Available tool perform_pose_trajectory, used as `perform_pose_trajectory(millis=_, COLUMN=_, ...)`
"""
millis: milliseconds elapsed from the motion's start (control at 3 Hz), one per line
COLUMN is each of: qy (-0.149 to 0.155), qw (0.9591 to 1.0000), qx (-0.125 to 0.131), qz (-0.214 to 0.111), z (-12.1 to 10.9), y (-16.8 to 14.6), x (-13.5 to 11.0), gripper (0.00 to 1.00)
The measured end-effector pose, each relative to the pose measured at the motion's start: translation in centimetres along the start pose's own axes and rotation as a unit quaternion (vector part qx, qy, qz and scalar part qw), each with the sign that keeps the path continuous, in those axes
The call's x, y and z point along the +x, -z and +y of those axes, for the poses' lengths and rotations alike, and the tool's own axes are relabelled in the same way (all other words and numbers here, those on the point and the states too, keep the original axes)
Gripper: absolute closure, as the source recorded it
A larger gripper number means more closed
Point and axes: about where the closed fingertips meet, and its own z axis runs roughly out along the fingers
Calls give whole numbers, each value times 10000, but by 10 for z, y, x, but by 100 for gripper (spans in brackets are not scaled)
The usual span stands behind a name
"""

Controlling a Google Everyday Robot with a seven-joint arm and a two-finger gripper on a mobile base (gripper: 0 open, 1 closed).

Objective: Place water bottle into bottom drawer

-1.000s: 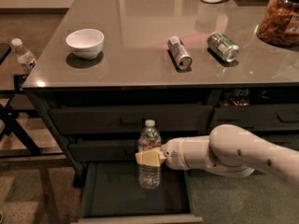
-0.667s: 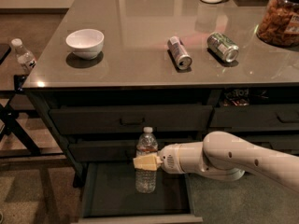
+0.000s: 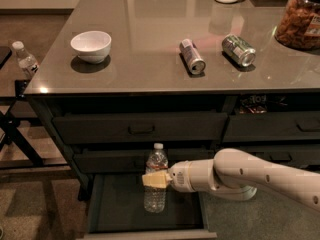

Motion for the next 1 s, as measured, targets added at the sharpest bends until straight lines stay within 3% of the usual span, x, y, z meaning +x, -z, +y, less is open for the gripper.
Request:
perform_pose_trajectory(millis=667, qy=-797, qw=9967, qx=-65, qz=130, z=-57, y=-51, x=51, gripper=100)
perform_pose_trajectory(millis=1000, qy=-797, qw=9967, qx=-65, qz=130, z=-57, y=-51, x=51, gripper=100)
